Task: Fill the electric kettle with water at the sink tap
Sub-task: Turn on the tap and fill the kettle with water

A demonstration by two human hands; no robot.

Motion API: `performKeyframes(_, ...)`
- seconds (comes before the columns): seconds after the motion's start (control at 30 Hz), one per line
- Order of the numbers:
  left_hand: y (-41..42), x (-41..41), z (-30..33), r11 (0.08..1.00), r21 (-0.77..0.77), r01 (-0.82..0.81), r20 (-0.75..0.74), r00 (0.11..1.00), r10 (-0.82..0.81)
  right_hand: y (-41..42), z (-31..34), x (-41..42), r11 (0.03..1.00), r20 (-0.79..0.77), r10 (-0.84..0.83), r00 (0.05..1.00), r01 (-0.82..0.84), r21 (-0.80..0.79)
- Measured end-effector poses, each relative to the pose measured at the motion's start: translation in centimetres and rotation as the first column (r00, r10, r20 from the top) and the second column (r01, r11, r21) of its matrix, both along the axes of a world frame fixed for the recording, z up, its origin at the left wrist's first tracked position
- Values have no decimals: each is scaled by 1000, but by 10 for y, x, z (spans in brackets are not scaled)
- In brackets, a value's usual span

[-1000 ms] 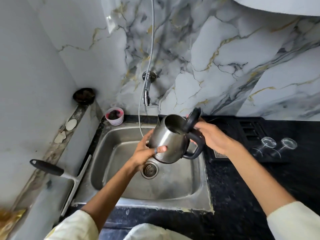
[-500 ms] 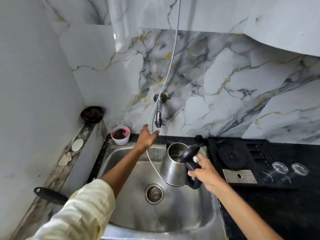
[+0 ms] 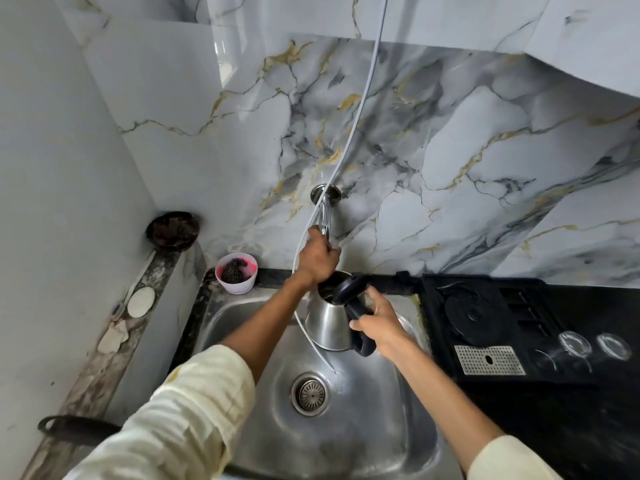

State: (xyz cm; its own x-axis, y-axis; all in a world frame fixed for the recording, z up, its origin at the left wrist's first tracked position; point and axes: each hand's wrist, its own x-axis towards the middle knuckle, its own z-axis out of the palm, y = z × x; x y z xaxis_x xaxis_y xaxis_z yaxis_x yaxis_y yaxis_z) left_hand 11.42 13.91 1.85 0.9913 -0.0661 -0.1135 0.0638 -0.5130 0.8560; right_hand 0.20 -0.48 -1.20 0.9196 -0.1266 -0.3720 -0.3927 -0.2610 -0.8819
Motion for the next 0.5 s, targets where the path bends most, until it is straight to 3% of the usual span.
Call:
performKeyframes(0.03, 10, 3, -2, 991, -68, 114, -18, 993, -116, 2, -3, 3, 1000, 9, -5, 1000, 5, 12)
performKeyframes(0.1, 25, 7, -5, 965, -59, 255, -12, 967, -256, 5, -9, 7, 999, 17, -20, 1000, 19, 47)
performKeyframes(0.23, 44, -5, -19, 914, 250, 319, 149, 920, -362, 10, -29, 5, 998, 24, 4, 1000, -6, 68)
performKeyframes(0.33, 75, -22, -37, 741, 600, 300, 227, 825, -518, 17, -42, -1, 994, 54, -8, 998, 2, 105)
performKeyframes(0.4, 95, -23, -40, 630, 739, 239, 301, 719, -627, 20, -43, -1, 991, 72, -36, 997, 26, 135)
performKeyframes(0.5, 118, -14, -34, 482, 848, 221, 265, 610, -746, 27, -53, -1, 984, 80, -53, 995, 38, 171)
